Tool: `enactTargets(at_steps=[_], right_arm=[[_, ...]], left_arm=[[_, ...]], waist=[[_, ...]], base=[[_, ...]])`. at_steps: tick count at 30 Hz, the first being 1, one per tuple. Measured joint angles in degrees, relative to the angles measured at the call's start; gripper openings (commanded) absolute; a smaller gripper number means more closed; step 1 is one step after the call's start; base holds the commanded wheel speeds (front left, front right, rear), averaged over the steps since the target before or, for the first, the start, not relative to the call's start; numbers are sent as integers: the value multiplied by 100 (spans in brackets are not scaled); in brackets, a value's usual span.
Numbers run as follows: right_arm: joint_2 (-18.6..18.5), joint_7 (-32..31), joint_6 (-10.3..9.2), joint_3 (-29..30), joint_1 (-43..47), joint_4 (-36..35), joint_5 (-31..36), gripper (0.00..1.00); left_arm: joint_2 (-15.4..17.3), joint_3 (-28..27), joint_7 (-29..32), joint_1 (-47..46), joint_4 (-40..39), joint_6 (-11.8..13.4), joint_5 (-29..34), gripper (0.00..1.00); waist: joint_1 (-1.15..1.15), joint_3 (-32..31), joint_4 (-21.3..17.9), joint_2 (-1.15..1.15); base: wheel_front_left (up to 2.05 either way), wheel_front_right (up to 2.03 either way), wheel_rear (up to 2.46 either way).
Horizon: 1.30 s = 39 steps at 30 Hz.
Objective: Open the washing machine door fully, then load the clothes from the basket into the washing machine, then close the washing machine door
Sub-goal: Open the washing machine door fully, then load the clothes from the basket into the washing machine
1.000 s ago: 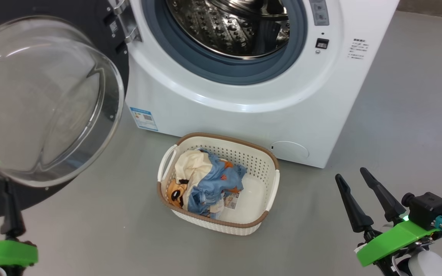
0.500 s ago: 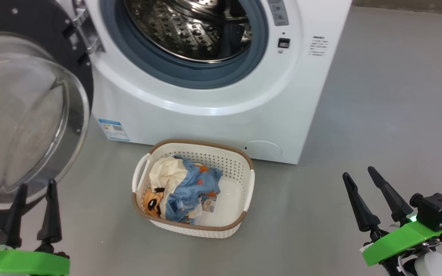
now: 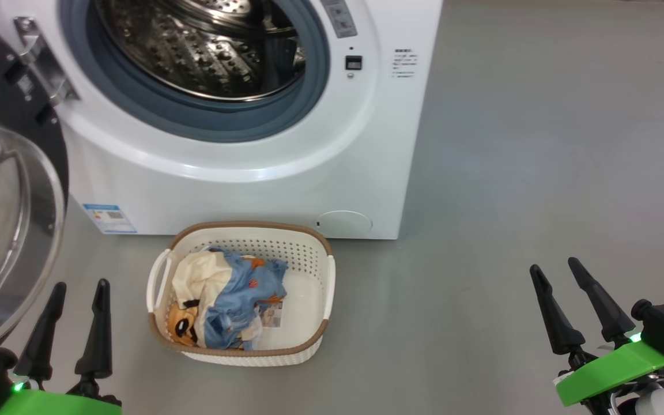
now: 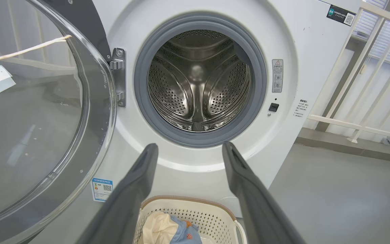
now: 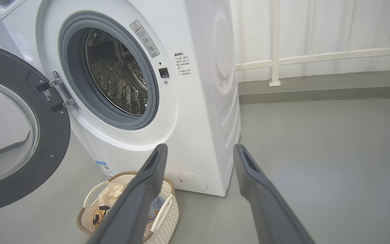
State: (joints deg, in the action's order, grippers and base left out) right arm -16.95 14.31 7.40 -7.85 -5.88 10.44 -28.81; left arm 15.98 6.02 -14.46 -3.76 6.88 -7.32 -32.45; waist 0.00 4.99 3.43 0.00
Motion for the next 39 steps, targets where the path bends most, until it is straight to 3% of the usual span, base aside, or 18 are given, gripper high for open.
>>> enactTargets(at_steps=[10,27,39], right_arm=[[43,0,0,160,146,-73,1,100],[102,0,0,269,144,-134,51,100],[130,0,0,265,127,-137,53,100]], left_arm=[[51,129,0,99,-65,0,-62,100],[186,186,0,92,119,0,-527,100],[327,333,0,-21,129,0,-701,100]], waist=[[0,15,-341,0],[0,69,-285,0],[0,174,-269,0]], base=[[0,0,0],[1,-3,2],[54,-141,87]])
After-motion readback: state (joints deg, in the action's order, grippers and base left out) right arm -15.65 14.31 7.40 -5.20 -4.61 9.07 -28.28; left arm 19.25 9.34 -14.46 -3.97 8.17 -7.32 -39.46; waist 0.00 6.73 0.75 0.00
